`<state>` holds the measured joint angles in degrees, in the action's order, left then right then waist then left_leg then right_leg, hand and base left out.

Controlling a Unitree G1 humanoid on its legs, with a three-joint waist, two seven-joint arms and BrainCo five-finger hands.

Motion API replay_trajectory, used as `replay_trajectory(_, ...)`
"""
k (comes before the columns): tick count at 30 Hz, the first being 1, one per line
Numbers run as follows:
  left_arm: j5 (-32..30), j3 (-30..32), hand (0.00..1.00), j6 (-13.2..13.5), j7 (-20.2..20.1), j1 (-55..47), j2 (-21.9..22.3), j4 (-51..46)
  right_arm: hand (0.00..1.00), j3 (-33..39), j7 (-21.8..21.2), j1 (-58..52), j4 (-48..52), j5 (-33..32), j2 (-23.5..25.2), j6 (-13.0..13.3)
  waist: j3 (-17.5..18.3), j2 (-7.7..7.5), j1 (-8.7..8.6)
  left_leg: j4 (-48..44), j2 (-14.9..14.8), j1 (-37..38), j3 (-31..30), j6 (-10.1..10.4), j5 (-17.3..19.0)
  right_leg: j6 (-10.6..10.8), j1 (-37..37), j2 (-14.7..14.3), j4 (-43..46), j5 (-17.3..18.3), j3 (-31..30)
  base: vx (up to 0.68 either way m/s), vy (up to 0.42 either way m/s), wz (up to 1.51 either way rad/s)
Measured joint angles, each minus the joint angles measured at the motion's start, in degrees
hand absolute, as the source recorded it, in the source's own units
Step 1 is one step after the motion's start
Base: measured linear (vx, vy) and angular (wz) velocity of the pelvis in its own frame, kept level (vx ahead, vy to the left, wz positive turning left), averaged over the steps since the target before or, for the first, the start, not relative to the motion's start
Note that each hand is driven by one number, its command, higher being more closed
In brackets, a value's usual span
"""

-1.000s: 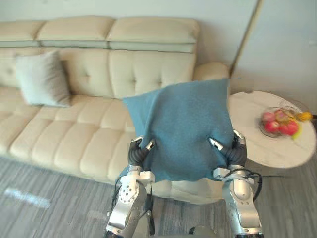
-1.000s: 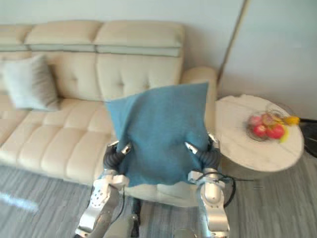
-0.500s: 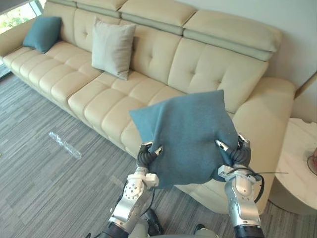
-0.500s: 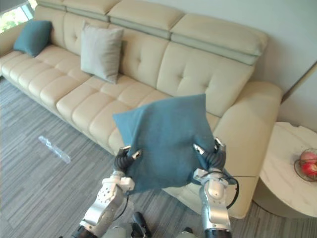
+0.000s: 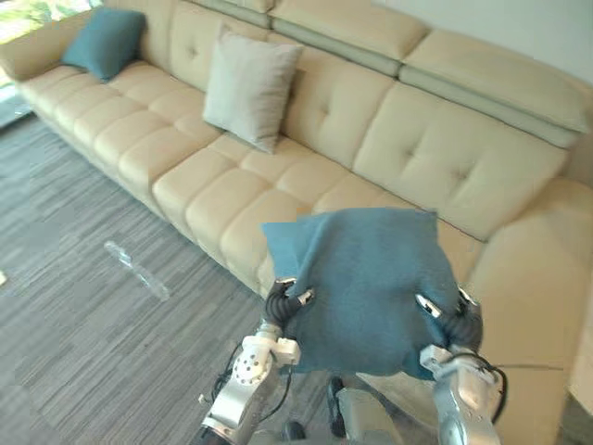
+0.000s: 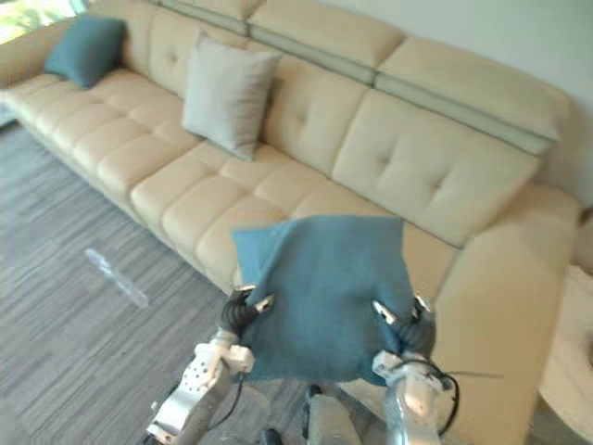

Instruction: Pick up cushions and gather them together orderly.

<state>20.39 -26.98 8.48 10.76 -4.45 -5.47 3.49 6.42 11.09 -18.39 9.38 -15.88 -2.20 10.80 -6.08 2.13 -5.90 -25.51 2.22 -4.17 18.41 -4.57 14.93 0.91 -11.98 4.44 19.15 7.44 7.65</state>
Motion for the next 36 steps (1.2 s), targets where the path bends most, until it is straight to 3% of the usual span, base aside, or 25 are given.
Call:
replay_trajectory(1,0.0,0.0,1.0,0.0,-0.1,-1.2,0.2,-1.6,1.0,-0.1,0.0,-1.6,3.1,-0.1,-0.1,0.0,0.0,0.07,0.52,-14.7,-3.5,-4.1,2.3,3.1,-1.5,-0.1,4.6,0.6,-2.5,0.1,-0.1,0.37,0.05,0.23)
replay_trajectory(3,0.0,0.0,1.0,0.1,-1.2,-3.3,0.2,-4.8,1.0,-0.1,0.0,-2.6,6.0,-0.3,0.0,0.5,0.6,-0.32,2.64,-22.9,-8.5,-7.9,3.9,2.3,0.9,-0.2,8.2,0.9,-5.1,0.1,-2.4,0.36,0.1,-0.32)
replay_trajectory(4,0.0,0.0,1.0,0.3,-1.3,-3.7,0.5,-6.6,1.0,-0.1,0.0,-2.2,7.4,-0.4,-0.1,1.3,0.7,-0.25,3.61,-23.4,-12.1,-10.9,2.8,3.7,2.6,-0.2,9.5,1.7,-5.6,0.1,-3.7,0.39,0.177,-0.5)
replay_trajectory(6,0.0,0.3,1.0,0.7,-1.3,-3.5,1.1,-7.5,1.0,-0.1,0.0,-1.0,7.4,-0.5,0.0,1.6,0.6,-0.46,3.92,-19.0,-14.3,-13.6,1.1,4.7,3.1,-0.1,10.1,3.2,-5.4,0.1,-5.2,0.28,0.237,-0.34)
replay_trajectory(7,0.0,0.5,1.0,0.8,-1.3,-3.5,1.4,-8.0,1.0,-0.1,0.1,-0.2,7.3,-0.5,0.0,1.6,0.6,-0.52,4.3,-10.8,-14.6,-13.5,-1.0,5.6,1.8,0.0,10.0,4.4,-4.6,0.2,-6.3,0.25,0.376,-0.69)
replay_trajectory(8,0.0,0.8,1.0,0.8,-1.3,-4.1,2.3,-9.1,1.0,-0.1,0.1,0.3,7.6,-0.4,-0.3,1.9,1.3,1.01,5.08,5.7,-14.7,-9.8,-5.5,7.0,-8.4,3.0,9.9,4.4,-3.3,2.1,-8.5,0.24,0.42,-0.89)
replay_trajectory(9,0.0,1.2,1.0,1.0,-1.3,-4.5,2.1,-9.5,1.0,-0.3,0.0,0.7,6.7,-0.4,-0.2,2.1,1.3,0.26,5.38,6.4,-14.4,-8.8,-6.4,11.3,-10.1,5.9,10.0,5.3,-3.2,3.9,-10.1,0.21,0.383,-1.0)
replay_trajectory(10,0.0,2.1,1.0,1.0,-1.0,-5.2,1.6,-9.4,1.0,-1.1,0.0,0.8,4.8,-0.4,1.8,1.6,2.0,-1.78,5.19,4.5,-13.0,-8.7,-5.7,10.5,-8.5,6.4,9.8,6.6,-3.6,4.1,-11.7,0.15,0.25,-0.56)
replay_trajectory(12,0.0,2.2,1.0,1.0,-1.0,-5.3,1.2,-9.3,1.0,-1.1,0.1,0.3,4.7,-0.3,4.2,1.6,2.1,-3.24,4.76,3.1,-12.7,-9.1,-4.5,9.5,-7.7,6.2,9.3,5.9,-3.7,3.9,-12.2,0.15,0.212,-0.32)
replay_trajectory(17,0.0,1.9,1.0,0.7,-1.0,-5.5,0.6,-8.9,1.0,-1.0,0.0,-0.5,4.6,0.1,4.4,1.4,2.8,-4.54,4.83,3.1,-12.7,-7.1,-0.2,9.4,-5.6,6.7,8.9,6.2,-5.8,1.9,-16.4,0.06,0.105,-0.43)
replay_trajectory(31,-0.1,0.2,1.0,-0.1,-1.0,-5.3,-0.1,-3.9,1.0,0.0,-0.5,-0.5,-3.8,0.2,3.3,0.1,4.6,-4.73,3.69,13.3,-11.3,0.2,5.9,9.5,-6.7,7.2,6.7,5.0,-11.1,-6.8,-24.9,-0.02,0.016,-0.42)
replay_trajectory(36,-0.1,1.6,1.0,-0.1,-1.0,-5.3,-0.1,-3.9,1.0,-0.7,-1.2,0.0,-3.9,0.3,3.3,0.1,4.5,-4.65,3.92,12.0,-12.6,1.0,10.6,9.3,-5.6,8.3,-0.4,2.2,-2.7,-8.7,-26.3,-0.01,0.031,-0.67)
